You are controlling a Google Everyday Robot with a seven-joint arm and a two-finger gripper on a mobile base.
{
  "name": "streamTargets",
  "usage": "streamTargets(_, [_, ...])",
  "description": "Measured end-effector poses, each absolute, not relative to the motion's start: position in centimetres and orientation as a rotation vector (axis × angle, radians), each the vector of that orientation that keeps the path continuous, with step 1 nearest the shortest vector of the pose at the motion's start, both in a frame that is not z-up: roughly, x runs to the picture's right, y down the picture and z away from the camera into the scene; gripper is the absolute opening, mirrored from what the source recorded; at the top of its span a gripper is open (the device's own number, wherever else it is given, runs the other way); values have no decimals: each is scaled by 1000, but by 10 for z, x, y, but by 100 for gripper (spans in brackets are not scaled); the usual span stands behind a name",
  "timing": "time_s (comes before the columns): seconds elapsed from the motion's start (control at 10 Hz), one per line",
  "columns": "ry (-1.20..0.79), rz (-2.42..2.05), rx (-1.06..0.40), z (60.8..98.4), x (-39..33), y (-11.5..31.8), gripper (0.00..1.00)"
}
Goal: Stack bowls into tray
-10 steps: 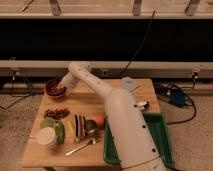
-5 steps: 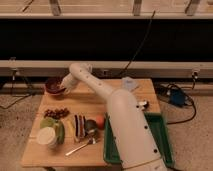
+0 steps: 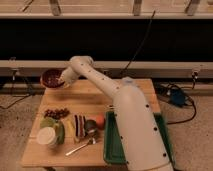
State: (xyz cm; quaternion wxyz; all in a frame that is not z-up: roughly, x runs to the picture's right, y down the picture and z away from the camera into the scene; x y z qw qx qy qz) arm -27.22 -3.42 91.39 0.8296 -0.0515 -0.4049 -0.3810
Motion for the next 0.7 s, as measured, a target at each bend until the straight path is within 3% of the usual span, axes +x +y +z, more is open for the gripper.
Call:
streamTargets(0.3, [-882,-832,-102,858,-263,-40,0])
streamTargets(0.7, [-860,-807,-163,807,-203,-7,0])
